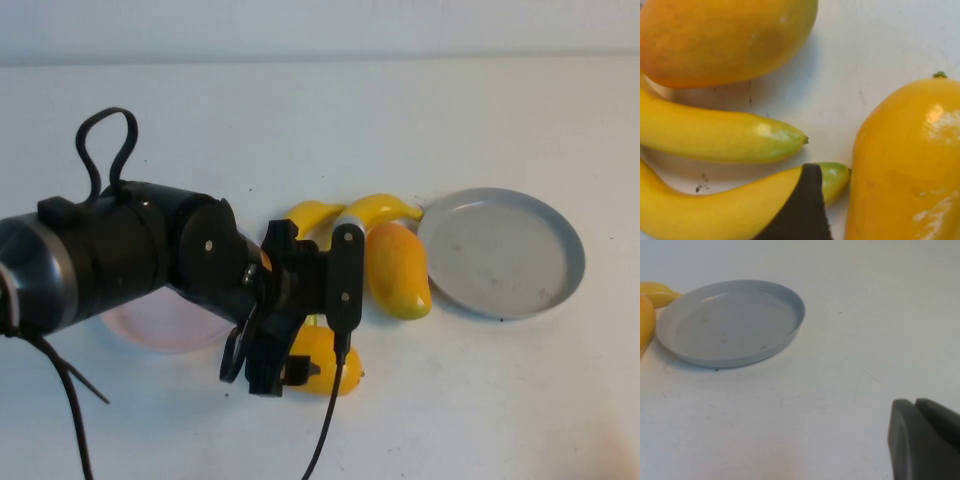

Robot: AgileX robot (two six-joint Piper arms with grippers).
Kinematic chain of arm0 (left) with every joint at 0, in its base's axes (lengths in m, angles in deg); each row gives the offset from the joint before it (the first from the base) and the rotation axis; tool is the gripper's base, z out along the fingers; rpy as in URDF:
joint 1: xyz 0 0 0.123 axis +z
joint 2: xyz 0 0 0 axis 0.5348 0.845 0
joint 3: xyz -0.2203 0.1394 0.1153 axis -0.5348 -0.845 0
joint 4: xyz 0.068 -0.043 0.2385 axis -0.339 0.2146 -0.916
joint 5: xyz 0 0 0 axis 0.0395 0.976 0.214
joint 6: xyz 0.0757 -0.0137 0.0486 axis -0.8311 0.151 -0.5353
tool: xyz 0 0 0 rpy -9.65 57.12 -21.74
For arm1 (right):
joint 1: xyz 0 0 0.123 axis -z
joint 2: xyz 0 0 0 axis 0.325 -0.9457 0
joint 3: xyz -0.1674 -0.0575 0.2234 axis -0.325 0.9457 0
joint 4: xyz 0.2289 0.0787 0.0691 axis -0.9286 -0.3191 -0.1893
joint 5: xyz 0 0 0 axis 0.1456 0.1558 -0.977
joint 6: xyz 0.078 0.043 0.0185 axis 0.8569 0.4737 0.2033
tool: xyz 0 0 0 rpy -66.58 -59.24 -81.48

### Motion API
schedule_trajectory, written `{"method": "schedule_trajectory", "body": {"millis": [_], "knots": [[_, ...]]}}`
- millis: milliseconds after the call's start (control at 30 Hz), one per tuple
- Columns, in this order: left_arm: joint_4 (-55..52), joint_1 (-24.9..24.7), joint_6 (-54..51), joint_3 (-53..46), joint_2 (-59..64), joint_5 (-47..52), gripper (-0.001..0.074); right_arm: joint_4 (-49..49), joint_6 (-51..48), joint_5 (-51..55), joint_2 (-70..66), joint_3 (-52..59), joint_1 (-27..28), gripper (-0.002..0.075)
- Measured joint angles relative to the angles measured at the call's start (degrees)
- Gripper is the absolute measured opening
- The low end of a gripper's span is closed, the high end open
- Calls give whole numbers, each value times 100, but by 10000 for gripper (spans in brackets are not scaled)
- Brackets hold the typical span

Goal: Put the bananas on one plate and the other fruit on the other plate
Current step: Put one type of fruit in the left plate

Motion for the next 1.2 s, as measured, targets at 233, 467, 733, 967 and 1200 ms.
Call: {"method": "schedule_trajectory", "body": {"millis": [233, 467, 733, 967, 1200], "knots": [[0, 0, -212, 0, 10, 25, 669, 0, 0, 0, 0, 0, 0, -17], [-22, 0, -305, 0, 354, 83, 669, 0, 0, 0, 0, 0, 0, -17], [-220, 0, -316, 0, 621, 34, 669, 0, 0, 0, 0, 0, 0, -17], [-289, 0, -316, 11, 852, -71, 669, 0, 0, 0, 0, 0, 0, -17], [-308, 0, -316, 11, 904, -106, 607, 0, 0, 0, 0, 0, 0, -17]]}}
